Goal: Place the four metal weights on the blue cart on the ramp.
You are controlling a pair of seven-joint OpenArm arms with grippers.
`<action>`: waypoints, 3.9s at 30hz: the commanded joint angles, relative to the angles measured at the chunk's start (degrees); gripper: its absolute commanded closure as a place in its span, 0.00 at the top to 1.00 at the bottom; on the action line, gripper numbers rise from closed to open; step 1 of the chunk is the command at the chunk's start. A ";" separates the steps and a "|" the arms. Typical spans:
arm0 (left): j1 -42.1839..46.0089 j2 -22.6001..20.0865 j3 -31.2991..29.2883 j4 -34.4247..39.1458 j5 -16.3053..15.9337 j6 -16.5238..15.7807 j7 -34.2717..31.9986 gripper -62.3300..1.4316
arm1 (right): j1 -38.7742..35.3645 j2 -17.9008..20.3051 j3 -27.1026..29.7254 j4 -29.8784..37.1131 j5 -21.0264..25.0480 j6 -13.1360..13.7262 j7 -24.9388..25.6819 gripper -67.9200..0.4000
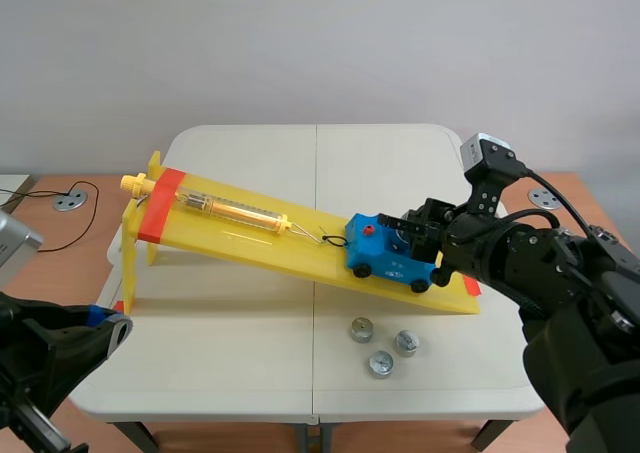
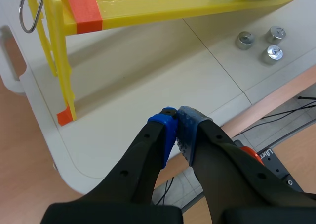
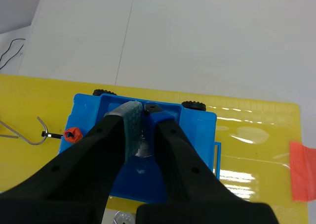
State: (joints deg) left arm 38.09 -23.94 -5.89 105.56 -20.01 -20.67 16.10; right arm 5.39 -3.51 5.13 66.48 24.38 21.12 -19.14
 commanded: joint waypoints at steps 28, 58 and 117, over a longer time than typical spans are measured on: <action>-0.83 0.26 -0.83 3.82 -4.22 -0.52 -5.51 0.08 | -1.14 5.66 3.08 20.98 6.78 10.10 5.75 0.39; -0.83 0.26 -0.83 3.82 -4.22 -0.52 -5.51 0.08 | -28.85 24.85 -3.48 40.24 -1.84 13.31 4.57 0.39; -0.83 0.26 -0.83 3.82 -4.22 -0.55 -5.51 0.08 | -12.79 14.47 -23.93 11.93 -20.22 -2.69 13.70 0.02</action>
State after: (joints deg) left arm 38.09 -23.97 -5.89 105.56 -20.01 -20.67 16.10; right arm -10.37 8.32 -19.99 72.69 0.91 20.34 -9.45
